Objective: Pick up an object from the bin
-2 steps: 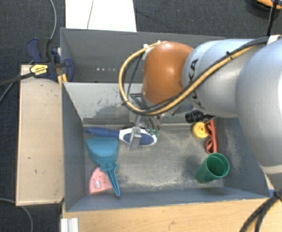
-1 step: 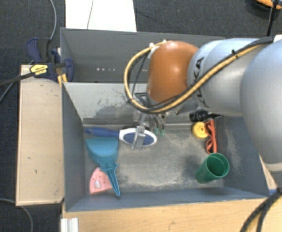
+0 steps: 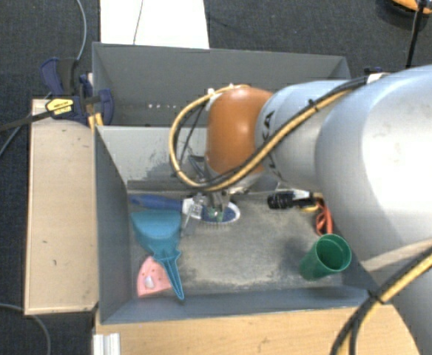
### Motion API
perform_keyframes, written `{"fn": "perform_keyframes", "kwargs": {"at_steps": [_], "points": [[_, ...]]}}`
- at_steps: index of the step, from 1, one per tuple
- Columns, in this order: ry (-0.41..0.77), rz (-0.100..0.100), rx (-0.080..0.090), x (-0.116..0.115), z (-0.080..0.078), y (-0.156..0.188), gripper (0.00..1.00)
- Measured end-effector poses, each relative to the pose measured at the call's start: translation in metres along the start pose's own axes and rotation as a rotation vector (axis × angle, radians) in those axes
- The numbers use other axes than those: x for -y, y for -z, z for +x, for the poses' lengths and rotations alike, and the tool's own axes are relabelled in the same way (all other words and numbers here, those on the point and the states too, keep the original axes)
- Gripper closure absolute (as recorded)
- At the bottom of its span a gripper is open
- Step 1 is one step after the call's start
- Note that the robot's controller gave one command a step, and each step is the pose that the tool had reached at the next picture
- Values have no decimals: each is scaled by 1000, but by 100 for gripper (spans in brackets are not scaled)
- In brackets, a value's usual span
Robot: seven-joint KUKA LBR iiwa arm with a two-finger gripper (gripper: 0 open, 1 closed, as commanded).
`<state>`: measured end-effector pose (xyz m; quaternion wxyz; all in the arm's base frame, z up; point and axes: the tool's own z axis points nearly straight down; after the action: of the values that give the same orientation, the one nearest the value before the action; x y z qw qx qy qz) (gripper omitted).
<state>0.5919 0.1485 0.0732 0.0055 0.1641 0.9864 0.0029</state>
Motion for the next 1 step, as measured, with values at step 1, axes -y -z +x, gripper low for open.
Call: {"fn": "perform_keyframes", "kwargs": {"at_steps": [1], "points": [[2,-8,17,-3,-5,-17,100]]}}
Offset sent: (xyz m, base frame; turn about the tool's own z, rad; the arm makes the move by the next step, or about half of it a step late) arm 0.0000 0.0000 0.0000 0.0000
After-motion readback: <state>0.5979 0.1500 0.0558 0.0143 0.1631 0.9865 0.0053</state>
